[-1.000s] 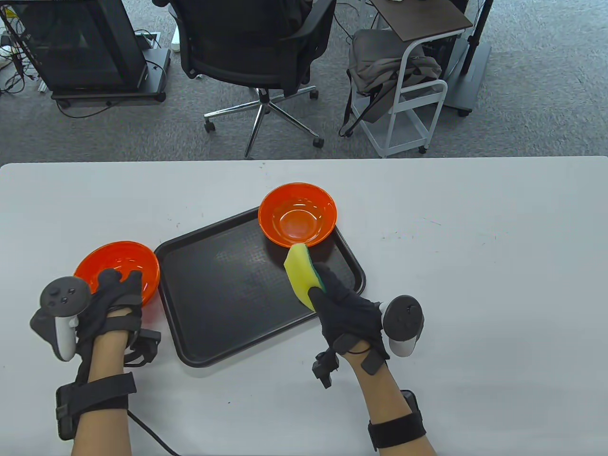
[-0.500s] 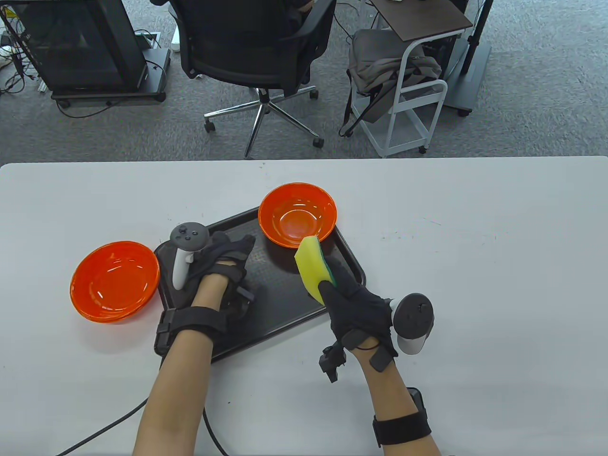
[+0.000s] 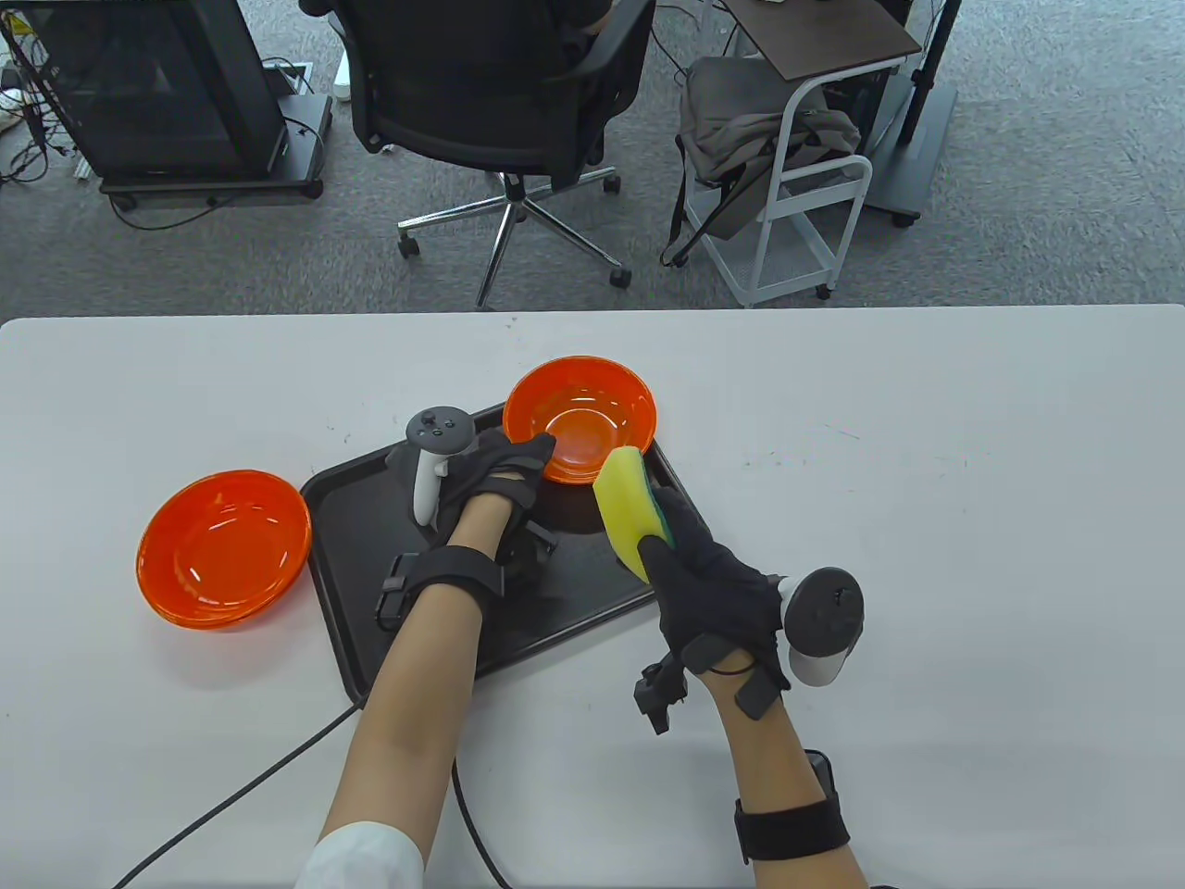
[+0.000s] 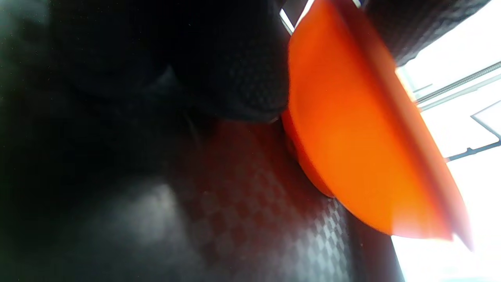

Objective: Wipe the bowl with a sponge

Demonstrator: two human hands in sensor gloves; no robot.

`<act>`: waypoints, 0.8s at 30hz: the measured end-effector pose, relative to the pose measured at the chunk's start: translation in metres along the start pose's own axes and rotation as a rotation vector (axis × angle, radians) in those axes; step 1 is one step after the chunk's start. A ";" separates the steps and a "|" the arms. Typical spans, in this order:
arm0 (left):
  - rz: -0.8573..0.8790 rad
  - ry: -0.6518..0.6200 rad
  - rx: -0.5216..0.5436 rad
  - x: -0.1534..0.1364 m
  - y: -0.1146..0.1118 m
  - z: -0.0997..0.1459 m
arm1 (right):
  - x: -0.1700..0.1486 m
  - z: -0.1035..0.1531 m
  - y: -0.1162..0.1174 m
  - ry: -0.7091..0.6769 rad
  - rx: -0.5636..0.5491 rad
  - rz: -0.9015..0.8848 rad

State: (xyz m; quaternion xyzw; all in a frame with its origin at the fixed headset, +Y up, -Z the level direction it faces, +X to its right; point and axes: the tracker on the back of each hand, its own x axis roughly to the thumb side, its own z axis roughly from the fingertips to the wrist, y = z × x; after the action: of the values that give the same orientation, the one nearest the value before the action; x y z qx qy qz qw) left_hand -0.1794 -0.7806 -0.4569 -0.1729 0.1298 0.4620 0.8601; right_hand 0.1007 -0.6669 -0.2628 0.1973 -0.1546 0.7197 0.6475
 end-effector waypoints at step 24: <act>0.113 -0.229 0.012 -0.013 0.024 0.059 | 0.004 0.000 0.001 -0.033 0.029 0.084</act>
State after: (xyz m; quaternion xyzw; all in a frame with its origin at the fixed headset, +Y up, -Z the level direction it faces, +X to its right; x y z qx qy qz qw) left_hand -0.2029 -0.7537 -0.4027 -0.1063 0.0432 0.5258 0.8428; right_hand 0.0989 -0.6634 -0.2601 0.2118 -0.1630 0.7450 0.6112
